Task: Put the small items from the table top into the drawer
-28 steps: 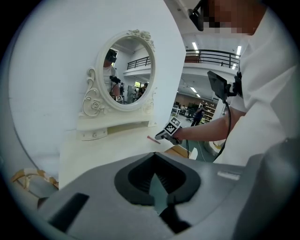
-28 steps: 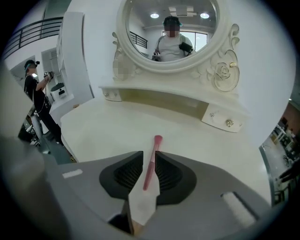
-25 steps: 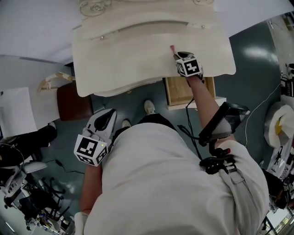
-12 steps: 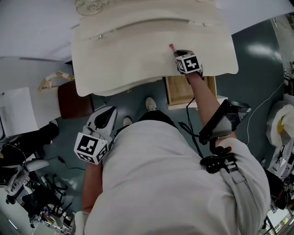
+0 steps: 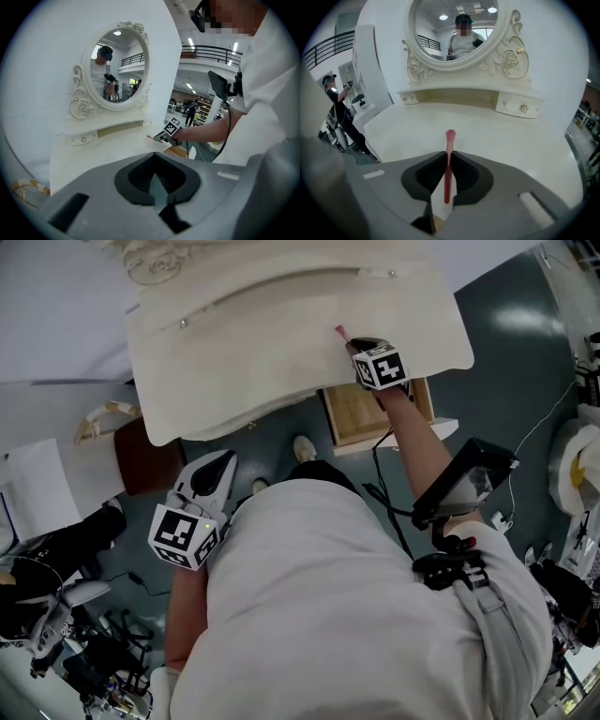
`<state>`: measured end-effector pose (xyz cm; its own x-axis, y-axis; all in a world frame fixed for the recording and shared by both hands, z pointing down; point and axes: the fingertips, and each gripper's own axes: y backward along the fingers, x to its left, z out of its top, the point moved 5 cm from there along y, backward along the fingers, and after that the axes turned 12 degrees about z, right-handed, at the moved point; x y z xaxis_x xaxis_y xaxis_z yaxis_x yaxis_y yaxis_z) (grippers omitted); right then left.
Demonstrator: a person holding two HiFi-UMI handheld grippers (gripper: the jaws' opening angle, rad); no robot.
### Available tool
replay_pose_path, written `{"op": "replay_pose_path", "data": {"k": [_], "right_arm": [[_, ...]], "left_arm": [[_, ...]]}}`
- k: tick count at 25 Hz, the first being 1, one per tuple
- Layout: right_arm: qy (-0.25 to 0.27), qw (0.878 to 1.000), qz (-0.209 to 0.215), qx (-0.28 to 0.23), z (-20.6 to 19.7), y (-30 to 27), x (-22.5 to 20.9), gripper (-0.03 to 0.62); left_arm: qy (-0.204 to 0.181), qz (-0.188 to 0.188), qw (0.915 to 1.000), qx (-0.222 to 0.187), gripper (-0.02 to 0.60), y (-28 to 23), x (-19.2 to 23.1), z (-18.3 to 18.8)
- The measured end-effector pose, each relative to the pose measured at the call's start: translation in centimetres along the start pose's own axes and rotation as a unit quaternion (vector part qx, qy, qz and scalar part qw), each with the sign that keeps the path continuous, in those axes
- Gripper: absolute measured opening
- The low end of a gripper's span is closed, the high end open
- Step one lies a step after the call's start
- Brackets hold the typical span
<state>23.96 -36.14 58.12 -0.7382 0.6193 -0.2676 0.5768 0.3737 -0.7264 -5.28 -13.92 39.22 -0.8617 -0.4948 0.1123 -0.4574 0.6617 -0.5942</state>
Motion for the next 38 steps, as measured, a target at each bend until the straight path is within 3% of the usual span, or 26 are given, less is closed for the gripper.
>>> {"op": "replay_pose_path", "data": {"k": [13,21,38], "right_arm": [[-0.028,1.000,0.013,-0.005,-6.4,5.3,2.0,0.044],[-0.039,0.999,0.033,0.014,-10.4,5.3,3.4,0.044],[-0.002,0.992,0.060,0.112,-15.3,2.0,4.6,0.044]], "left_arm": [[-0.033,-0.053,0.9980,-0.002,0.002,-1.7,-3.6,0.8],[-0.046,-0.075,0.9962,0.003,0.002,-3.2,-4.6,0.8],[-0.038,-0.053,0.9979,0.004,0.002,-1.7,-4.6,0.5]]}}
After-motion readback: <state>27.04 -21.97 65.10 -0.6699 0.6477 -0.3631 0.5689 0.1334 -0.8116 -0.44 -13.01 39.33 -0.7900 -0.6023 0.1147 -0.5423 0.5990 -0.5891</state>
